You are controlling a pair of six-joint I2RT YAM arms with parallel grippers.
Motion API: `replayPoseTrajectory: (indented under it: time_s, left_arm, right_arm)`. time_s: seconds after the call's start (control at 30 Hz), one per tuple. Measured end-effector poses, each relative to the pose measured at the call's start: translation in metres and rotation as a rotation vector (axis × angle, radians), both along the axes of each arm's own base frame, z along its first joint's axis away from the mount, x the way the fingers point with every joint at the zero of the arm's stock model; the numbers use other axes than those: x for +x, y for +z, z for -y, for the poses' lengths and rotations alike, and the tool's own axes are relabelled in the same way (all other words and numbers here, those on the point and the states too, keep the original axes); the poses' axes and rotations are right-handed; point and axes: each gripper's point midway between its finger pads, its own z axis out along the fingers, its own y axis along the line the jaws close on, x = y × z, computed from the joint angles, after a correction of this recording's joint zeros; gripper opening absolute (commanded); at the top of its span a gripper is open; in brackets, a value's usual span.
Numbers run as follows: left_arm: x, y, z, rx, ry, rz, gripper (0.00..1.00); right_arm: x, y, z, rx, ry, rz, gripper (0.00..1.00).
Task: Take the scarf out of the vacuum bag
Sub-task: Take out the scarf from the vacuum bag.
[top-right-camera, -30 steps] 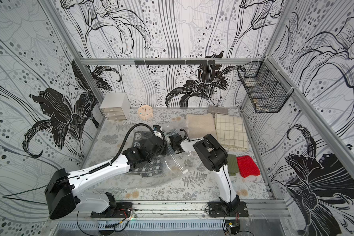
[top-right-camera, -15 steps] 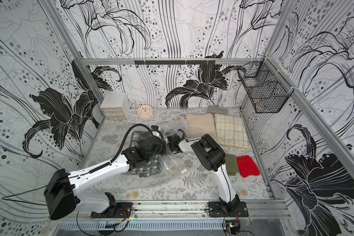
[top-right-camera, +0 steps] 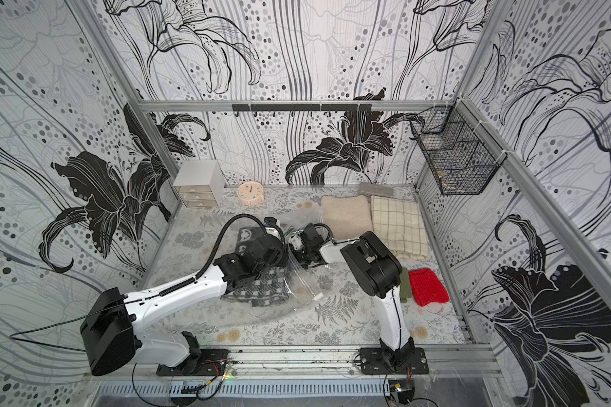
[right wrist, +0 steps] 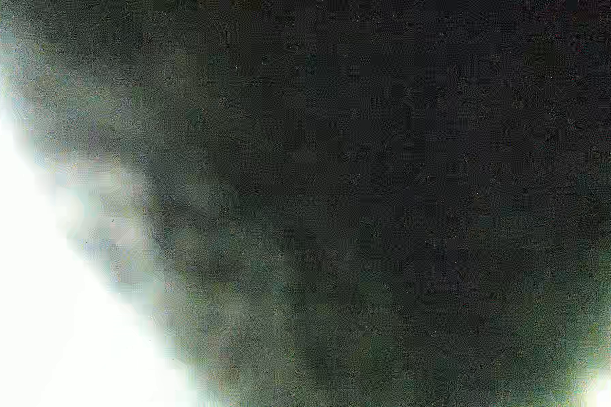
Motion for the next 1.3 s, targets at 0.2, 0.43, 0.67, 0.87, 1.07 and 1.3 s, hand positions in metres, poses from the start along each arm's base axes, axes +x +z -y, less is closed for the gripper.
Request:
replayPoseTrajectory:
  time_s: [0.2,0.43,0.67,0.87,1.07,1.3]
  left_arm:
    - [0.002,-0.002,0.002,0.004,-0.001,-0.003,0.0]
    - [0.003,-0.009,0.004,0.018,-0.003,-0.012,0.0]
    - [0.004,-0.011,0.005,0.022,-0.006,-0.015,0.0]
    - [0.004,-0.011,0.006,0.02,-0.007,-0.015,0.0]
    - [0.004,-0.011,0.006,0.019,-0.009,-0.016,0.0]
    - [0.004,-0.011,0.006,0.019,-0.01,-0.016,0.0]
  right_arm:
    - [-0.002,0.001,0.02,-0.022,-0.006,0.005,0.0]
    - [-0.002,0.001,0.025,-0.036,0.001,0.012,0.0]
    - [-0.002,0.002,0.025,-0.033,-0.002,0.012,0.0]
    - [-0.002,0.001,0.025,-0.034,-0.002,0.012,0.0]
    - [-0.002,0.001,0.025,-0.034,-0.002,0.012,0.0]
    - [-0.002,0.001,0.025,-0.036,-0.004,0.013,0.0]
